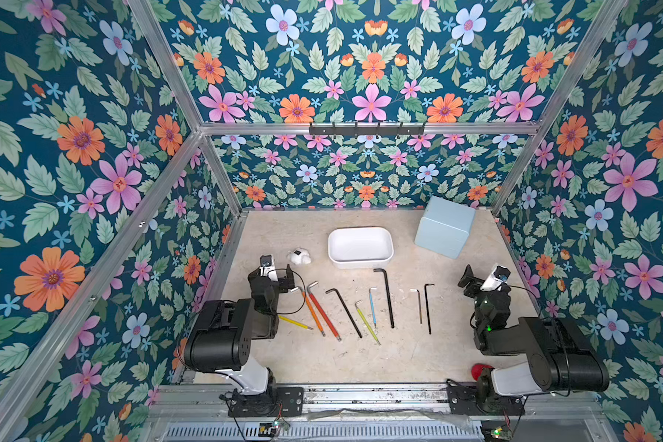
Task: Put the hex key on the desktop into the storage box
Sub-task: Pick up the Allen key from the center of the board.
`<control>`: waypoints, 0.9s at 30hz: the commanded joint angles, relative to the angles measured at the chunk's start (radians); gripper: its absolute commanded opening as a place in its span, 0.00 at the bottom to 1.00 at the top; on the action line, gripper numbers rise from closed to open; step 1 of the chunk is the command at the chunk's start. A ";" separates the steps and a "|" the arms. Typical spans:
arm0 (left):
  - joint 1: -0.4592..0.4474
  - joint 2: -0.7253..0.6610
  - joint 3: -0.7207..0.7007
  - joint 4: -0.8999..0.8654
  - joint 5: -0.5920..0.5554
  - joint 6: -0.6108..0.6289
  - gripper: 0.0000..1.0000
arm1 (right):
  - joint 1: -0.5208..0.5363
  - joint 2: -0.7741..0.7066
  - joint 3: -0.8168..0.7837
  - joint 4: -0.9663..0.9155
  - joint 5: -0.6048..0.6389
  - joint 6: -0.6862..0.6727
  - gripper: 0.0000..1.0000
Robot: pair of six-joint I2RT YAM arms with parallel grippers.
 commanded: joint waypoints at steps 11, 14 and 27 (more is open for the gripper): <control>0.007 -0.001 0.003 0.022 0.016 -0.003 0.99 | 0.000 0.002 0.005 0.033 0.004 0.002 0.99; 0.007 -0.001 0.003 0.022 0.017 -0.003 1.00 | 0.002 0.002 0.005 0.033 0.004 0.002 0.99; 0.009 -0.183 0.216 -0.482 -0.095 -0.079 0.99 | 0.065 -0.267 0.154 -0.432 0.113 -0.033 0.98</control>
